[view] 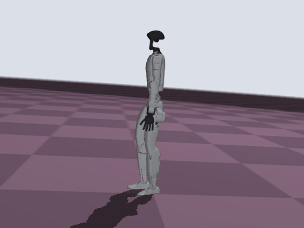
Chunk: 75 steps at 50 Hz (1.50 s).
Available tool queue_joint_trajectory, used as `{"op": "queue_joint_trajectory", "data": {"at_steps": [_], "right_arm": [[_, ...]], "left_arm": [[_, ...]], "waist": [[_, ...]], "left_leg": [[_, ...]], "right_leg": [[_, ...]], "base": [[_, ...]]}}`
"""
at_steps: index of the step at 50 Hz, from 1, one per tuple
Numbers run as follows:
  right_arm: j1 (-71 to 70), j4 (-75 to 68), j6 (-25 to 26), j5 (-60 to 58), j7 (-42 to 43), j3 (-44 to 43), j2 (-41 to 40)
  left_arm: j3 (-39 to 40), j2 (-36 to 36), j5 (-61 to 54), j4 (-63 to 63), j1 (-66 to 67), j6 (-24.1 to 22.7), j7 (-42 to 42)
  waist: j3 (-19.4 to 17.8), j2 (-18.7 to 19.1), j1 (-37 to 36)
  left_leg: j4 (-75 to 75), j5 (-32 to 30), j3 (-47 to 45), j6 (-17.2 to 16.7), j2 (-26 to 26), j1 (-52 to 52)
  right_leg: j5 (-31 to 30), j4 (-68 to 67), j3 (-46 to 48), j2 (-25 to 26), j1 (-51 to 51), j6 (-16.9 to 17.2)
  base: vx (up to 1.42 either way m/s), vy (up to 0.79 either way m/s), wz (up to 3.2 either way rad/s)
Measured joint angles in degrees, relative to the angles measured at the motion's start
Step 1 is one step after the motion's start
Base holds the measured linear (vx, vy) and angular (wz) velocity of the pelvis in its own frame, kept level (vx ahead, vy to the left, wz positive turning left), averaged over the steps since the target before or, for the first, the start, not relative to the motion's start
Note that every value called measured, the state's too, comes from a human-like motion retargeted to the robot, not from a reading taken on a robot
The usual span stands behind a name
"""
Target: In place motions
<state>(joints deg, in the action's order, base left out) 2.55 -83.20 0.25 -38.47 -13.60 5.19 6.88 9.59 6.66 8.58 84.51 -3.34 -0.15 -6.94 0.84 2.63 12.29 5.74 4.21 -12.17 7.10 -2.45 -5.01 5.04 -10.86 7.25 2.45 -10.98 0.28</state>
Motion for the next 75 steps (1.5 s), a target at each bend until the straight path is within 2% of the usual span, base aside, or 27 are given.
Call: {"op": "queue_joint_trajectory", "data": {"at_steps": [2,5,9,12,14,17,20,25,35,38,40,43,45,48,50,52,53,55,56,57,59,61,64,67,70,73,75], "right_arm": [[-0.9,1.4,-0.5,-0.1,-0.6,0.9,-0.6],[-1.9,3.8,-1.1,-1.4,-1.4,2.8,-1.3],[-3.1,5.8,-1.9,-4.2,0.1,5.6,-1.3],[-3.5,5.1,-1.9,-5.1,1.0,6.4,-0.8],[-3.6,4.0,-1.3,-4.7,1.0,6.2,-0.5],[-3.6,2.5,-0.7,-2.4,0.8,5.1,-0.4],[-3.5,1.7,-0.5,0.0,0.8,3.7,-0.5],[-2.1,1.2,-0.5,1.8,2.3,1.4,-0.3],[0.3,-3.1,1.3,2.9,3.4,-1.6,0.2],[-0.1,-3.2,1.2,2.8,2.9,-1.2,-0.3],[-0.3,-2.9,1.2,2.3,2.3,-0.6,-0.7],[-0.7,-1.6,0.6,1.4,1.4,0.3,-1.4],[-0.9,-0.5,0.1,0.8,0.7,1.0,-1.7],[-1.8,1.2,-0.3,-0.8,0.8,1.8,-1.6],[-2.5,2.1,-0.6,-1.1,1.2,2.2,-1.5],[-3.0,2.8,-1.0,-0.5,1.1,2.5,-1.3],[-3.0,3.1,-1.1,-0.2,1.0,2.6,-1.2],[-3.1,3.7,-1.1,0.3,0.5,2.7,-1.2],[-3.0,3.9,-1.1,0.5,0.4,2.9,-1.2],[-2.8,4.0,-1.1,0.5,0.3,3.3,-1.2],[-2.5,3.8,-1.1,0.7,0.3,4.3,-1.4],[-2.7,3.4,-0.9,1.4,0.6,4.8,-1.9],[-2.3,3.0,-1.5,3.6,0.1,5.1,-1.9],[-1.5,2.4,-1.7,3.5,-0.5,5.5,-1.0],[-1.6,1.5,-0.7,0.3,0.2,5.4,-0.4],[-1.7,0.8,-0.1,-0.9,0.3,5.7,0.0],[-1.5,0.6,0.2,-1.0,0.5,5.5,0.0]], "left_arm": [[0.6,0.0,-0.4,-0.5,0.1,-0.2,-0.2],[1.1,0.6,-0.8,-0.3,0.5,-0.4,-0.8],[1.2,2.1,0.5,1.8,0.2,0.3,-0.6],[2.0,2.3,1.7,2.3,0.7,0.7,-0.1],[3.6,2.1,2.0,2.2,1.6,0.7,0.2],[5.6,1.5,1.5,2.1,3.0,0.5,0.2],[6.7,1.0,0.7,2.4,4.0,0.5,0.2],[4.9,0.8,1.2,3.1,2.8,1.0,0.3],[3.2,-0.6,-0.5,-2.0,-0.3,0.1,-0.4],[3.4,-0.1,-0.7,-2.7,0.0,0.1,-0.6],[4.1,0.3,-0.4,-2.8,0.9,0.1,-0.4],[5.4,1.1,-0.2,-2.8,2.6,0.2,-0.5],[5.7,1.5,-0.4,-2.6,3.8,0.3,-0.6],[6.7,0.9,-1.1,-1.3,4.5,0.5,-0.3],[7.4,0.2,-1.8,-0.6,4.7,0.5,-0.1],[7.7,-0.5,-2.4,-0.4,5.1,0.4,-0.3],[7.7,-0.9,-2.6,-0.4,5.5,0.4,-0.4],[7.7,-1.5,-2.9,-0.6,6.2,0.3,-0.5],[7.7,-1.7,-2.8,-0.6,6.7,0.3,-0.6],[7.9,-1.8,-2.6,-0.6,7.2,0.3,-0.7],[8.7,-1.9,-1.7,-0.6,8.1,0.3,-1.0],[9.2,-1.6,-0.8,-0.3,8.0,0.5,-1.1],[8.2,-1.2,-0.4,-0.5,7.1,0.7,-0.5],[6.5,-1.2,0.4,-1.6,6.6,0.6,-0.4],[5.1,-1.6,0.8,-2.7,5.6,0.2,0.2],[4.8,-2.0,0.8,-3.3,4.9,0.2,0.1],[5.0,-2.3,0.7,-3.9,5.1,0.0,0.0]], "waist": [[-0.1,0.7,1.6],[-0.9,2.4,6.7],[-2.0,3.7,8.7],[-1.1,3.2,6.5],[-0.1,1.9,3.2],[0.6,-0.5,-1.9],[0.3,-1.4,-1.3],[-0.7,-0.2,3.9],[0.1,1.3,6.0],[0.3,0.1,5.7],[0.9,-2.1,4.6],[1.9,-7.7,2.1],[2.5,-9.9,0.0],[1.6,-10.3,-3.9],[0.5,-10.0,-5.2],[-0.8,-8.8,-6.5],[-1.4,-8.1,-7.2],[-2.6,-5.9,-7.6],[-2.6,-5.5,-7.4],[-2.5,-5.0,-7.2],[-1.7,-3.3,-6.4],[-1.6,-2.6,-3.8],[-2.8,-3.2,-4.8],[-2.2,-3.6,-7.9],[-1.9,-4.0,-9.1],[-2.0,-4.6,-10.0],[-1.5,-5.0,-9.9]], "left_leg": [[0.3,1.2,-4.1,-0.4,1.7,-0.6],[0.5,2.4,-8.4,-0.8,4.2,-1.4],[-0.6,4.0,-18.4,-2.3,7.5,-0.1],[-1.6,5.6,-28.3,-3.9,8.1,2.1],[-1.9,6.7,-34.9,-5.1,7.5,3.9],[-2.7,7.9,-43.6,-6.8,5.6,7.1],[-3.2,8.2,-47.0,-8.0,4.4,9.1],[-2.1,8.0,-48.1,-9.2,5.7,10.7],[-1.2,6.8,-49.8,-11.0,7.8,11.8],[1.7,5.4,-50.2,-10.6,8.6,12.5],[5.7,2.9,-50.9,-9.1,9.1,13.0],[16.8,2.7,-48.9,-1.2,10.0,11.1],[25.3,5.2,-42.8,0.8,11.5,7.2],[28.9,6.6,-23.0,-2.6,6.9,-2.0],[24.5,6.3,-16.6,-3.4,3.4,-4.0],[17.8,5.0,-11.5,-2.8,0.5,-4.7],[14.4,2.6,-7.4,-1.1,-1.3,-5.0],[9.1,-4.6,2.8,-2.5,-2.8,-4.7],[8.8,-1.8,6.1,-2.0,-4.4,-4.3],[8.2,0.1,6.6,-1.8,-4.5,-3.7],[6.5,0.3,-0.1,-2.9,-0.4,-2.7],[6.2,0.2,2.1,-3.7,0.2,-2.9],[4.4,-1.3,2.8,-3.2,-0.8,-1.9],[3.5,-2.0,4.0,-3.1,-2.0,-2.3],[4.0,-0.1,5.4,-2.1,-3.3,-3.8],[3.9,3.2,0.0,-1.4,-2.3,-3.7],[3.3,6.1,-8.7,-1.6,-0.2,-2.5]], "right_leg": [[1.6,-0.6,-2.5,1.2,-2.2,0.6],[4.5,-1.0,1.1,3.0,-5.1,-1.9],[7.9,0.2,19.8,-1.8,-2.8,-2.0],[8.2,1.8,35.6,-5.6,1.4,0.0],[7.7,2.4,40.4,-7.1,3.3,1.2],[3.0,2.6,39.3,-8.7,4.0,2.5],[-3.5,4.8,36.0,-7.8,3.7,1.3],[-3.5,6.0,33.9,-6.0,4.4,1.3],[-1.3,5.8,30.7,-4.3,3.9,-0.1],[-0.6,5.4,27.9,-4.6,3.5,-1.1],[-0.4,5.2,25.7,-6.0,3.5,-1.1],[-0.5,5.0,22.3,-10.6,3.5,-0.5],[-0.9,5.2,20.0,-11.9,3.1,-0.5],[-2.1,6.3,16.3,-10.4,3.0,-1.7],[-2.3,6.4,14.4,-9.5,3.1,-2.2],[-2.5,6.5,12.8,-7.6,3.7,-2.9],[-2.5,6.8,12.0,-6.4,4.4,-3.2],[-2.4,7.2,11.5,-3.5,5.8,-3.8],[-2.4,7.2,11.0,-3.1,6.2,-3.9],[-2.4,7.2,10.4,-2.4,6.4,-4.0],[-2.2,6.8,9.4,-0.7,6.1,-4.2],[-1.7,6.4,10.7,-0.6,5.8,-4.2],[-1.3,6.1,11.5,-0.8,6.6,-4.8],[-0.3,6.1,12.9,-1.8,6.6,-5.3],[1.1,5.5,16.6,-3.6,6.3,-5.3],[2.6,4.7,20.3,-5.4,6.5,-5.0],[3.5,4.7,23.9,-6.7,6.8,-4.5]], "base": [[-0.3,-0.05,-1.81],[-0.31,-0.01,-1.57],[-0.31,0.06,-2.37],[-0.11,0.1,-2.97],[-0.01,0.1,-3.53],[0.0,0.1,-3.32],[0.0,0.1,-1.76],[-0.04,0.09,-0.42],[0.0,0.07,-0.08],[0.02,0.04,-0.38],[0.04,0.01,-0.83],[0.04,0.0,-1.1],[0.05,0.05,-1.23],[-0.07,0.12,-1.5],[-0.13,0.13,-1.26],[-0.06,0.1,-1.18],[0.0,0.07,-1.13],[0.04,0.03,-0.85],[0.08,0.01,-0.68],[0.11,-0.01,-0.74],[0.08,-0.02,-0.54],[-0.08,-0.05,0.54],[-0.07,-0.02,0.29],[0.02,0.05,0.5],[-0.08,0.05,1.37],[-0.07,0.05,1.71],[-0.04,-0.01,2.1]]}}
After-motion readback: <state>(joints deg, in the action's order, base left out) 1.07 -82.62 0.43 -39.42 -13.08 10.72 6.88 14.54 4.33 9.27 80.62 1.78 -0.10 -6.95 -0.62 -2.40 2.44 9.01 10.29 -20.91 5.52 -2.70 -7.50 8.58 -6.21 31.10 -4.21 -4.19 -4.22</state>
